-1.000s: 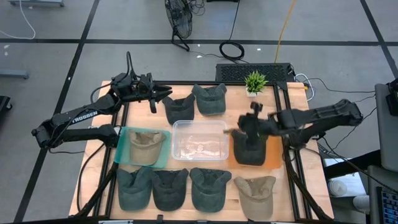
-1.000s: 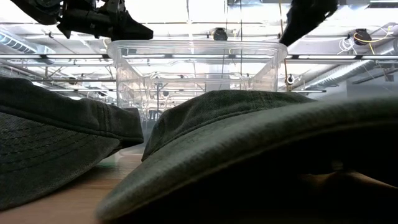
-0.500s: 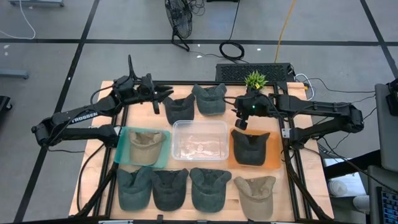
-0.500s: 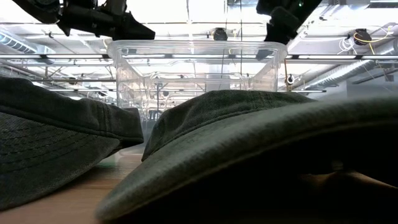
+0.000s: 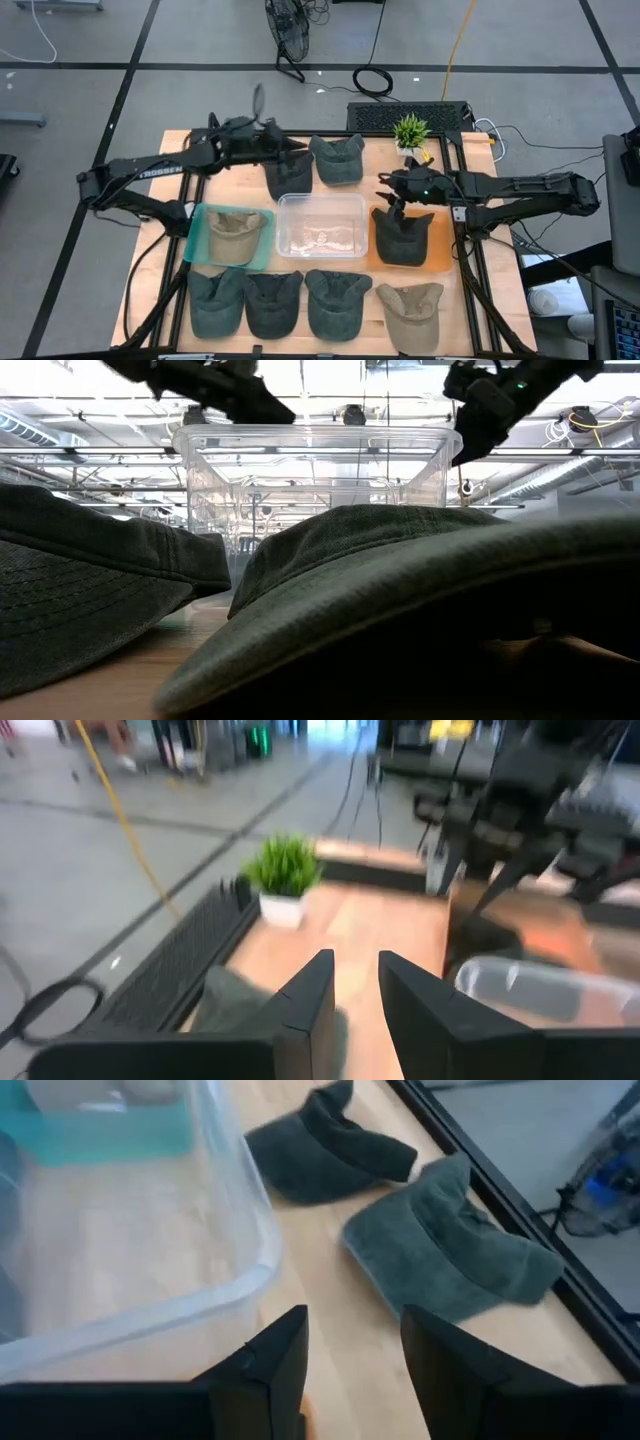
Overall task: Pick & Place hat
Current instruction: Put the top right gray cap into the transparent bin
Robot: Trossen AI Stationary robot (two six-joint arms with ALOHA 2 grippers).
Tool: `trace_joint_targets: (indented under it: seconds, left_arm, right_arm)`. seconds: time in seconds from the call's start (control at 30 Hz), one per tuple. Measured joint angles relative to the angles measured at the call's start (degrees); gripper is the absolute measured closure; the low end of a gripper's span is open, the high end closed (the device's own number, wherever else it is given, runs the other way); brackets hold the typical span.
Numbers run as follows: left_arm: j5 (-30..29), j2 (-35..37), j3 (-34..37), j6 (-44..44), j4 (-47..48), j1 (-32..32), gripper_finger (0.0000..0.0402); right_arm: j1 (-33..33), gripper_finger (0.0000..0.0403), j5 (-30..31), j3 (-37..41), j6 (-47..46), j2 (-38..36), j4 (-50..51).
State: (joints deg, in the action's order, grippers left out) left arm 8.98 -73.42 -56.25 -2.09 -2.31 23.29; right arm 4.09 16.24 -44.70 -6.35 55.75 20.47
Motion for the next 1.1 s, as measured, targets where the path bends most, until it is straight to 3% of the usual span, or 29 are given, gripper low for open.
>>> trace_joint_targets:
  seconds: [0.27, 0.47, 0.6, 0.77, 1.1]
  left_arm:
    - [-0.1, -14.0, -26.2, -8.9, 29.8, 2.9, 0.0309]
    - [0.7, -23.9, -39.7, -13.9, 39.9, 5.0, 0.0309]
    - [4.7, -29.9, -44.3, -15.3, 42.8, 6.4, 0.0309]
    - [4.9, -35.4, -46.4, -17.2, 43.4, 8.1, 0.0309]
    - [3.3, -35.8, -46.5, -18.3, 46.3, 12.1, 0.0309]
  right_arm:
    - [-4.7, 0.025, 0.1, 7.8, -0.9, -4.1, -8.2]
    - [-7.4, 0.0249, 0.1, 13.1, -2.5, -5.0, -11.3]
    - [-9.1, 0.0246, 0.1, 15.3, -4.9, -5.3, -12.7]
    - [-11.8, 0.0246, 0.1, 16.0, -5.2, -5.9, -13.0]
    - [-13.6, 0.0247, 0.9, 16.1, -5.0, -7.7, -13.0]
